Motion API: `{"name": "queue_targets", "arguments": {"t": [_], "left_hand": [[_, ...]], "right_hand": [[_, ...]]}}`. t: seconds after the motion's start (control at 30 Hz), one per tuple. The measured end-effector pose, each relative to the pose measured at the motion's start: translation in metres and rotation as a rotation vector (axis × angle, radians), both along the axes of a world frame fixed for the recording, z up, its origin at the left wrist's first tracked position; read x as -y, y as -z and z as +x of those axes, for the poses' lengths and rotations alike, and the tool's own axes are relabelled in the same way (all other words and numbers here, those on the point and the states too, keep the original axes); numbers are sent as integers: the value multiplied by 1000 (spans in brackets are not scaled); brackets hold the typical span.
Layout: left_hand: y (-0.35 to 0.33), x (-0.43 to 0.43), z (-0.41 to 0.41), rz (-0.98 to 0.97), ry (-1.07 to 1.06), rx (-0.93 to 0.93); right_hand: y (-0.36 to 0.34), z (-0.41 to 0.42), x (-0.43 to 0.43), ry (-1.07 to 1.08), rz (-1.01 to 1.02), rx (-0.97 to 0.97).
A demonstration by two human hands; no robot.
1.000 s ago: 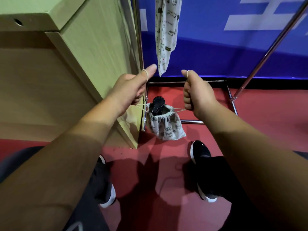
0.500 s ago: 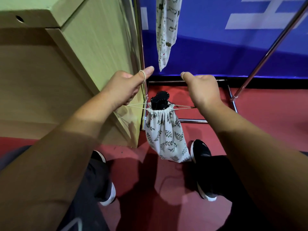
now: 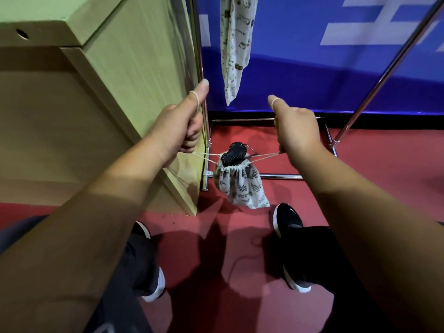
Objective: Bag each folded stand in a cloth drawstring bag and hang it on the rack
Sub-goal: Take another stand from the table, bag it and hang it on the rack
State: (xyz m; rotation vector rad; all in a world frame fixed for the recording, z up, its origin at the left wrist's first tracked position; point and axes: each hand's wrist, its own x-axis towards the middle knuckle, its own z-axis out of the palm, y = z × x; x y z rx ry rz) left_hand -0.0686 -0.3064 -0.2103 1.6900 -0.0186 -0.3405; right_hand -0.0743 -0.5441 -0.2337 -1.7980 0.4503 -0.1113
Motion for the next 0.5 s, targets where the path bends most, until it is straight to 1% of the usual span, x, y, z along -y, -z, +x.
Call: {"name": "queue_targets", "arguments": {"t": [0.1,0.2,0.27,0.37,0.47,0.5], "left_hand": [[-1,6,-3,-111,32,8],[4,12,-7,-79,36,36],[9,16,-9,-96,40,27],[14,19,-11,-110,46,28],[18,21,-9,-40,-67,63],[19,20,-8,-32,-125,57]], "right_hand": [[-2,1,-3,-21,48,-10],[1,0,-10,-104,47,-43],[6,-1,-17,-176,70,-48],[9,-2,-25,-247,118,-16],[8,0,-25,-225,-51,-14],[8,0,-24,-211,-55,-22]]}}
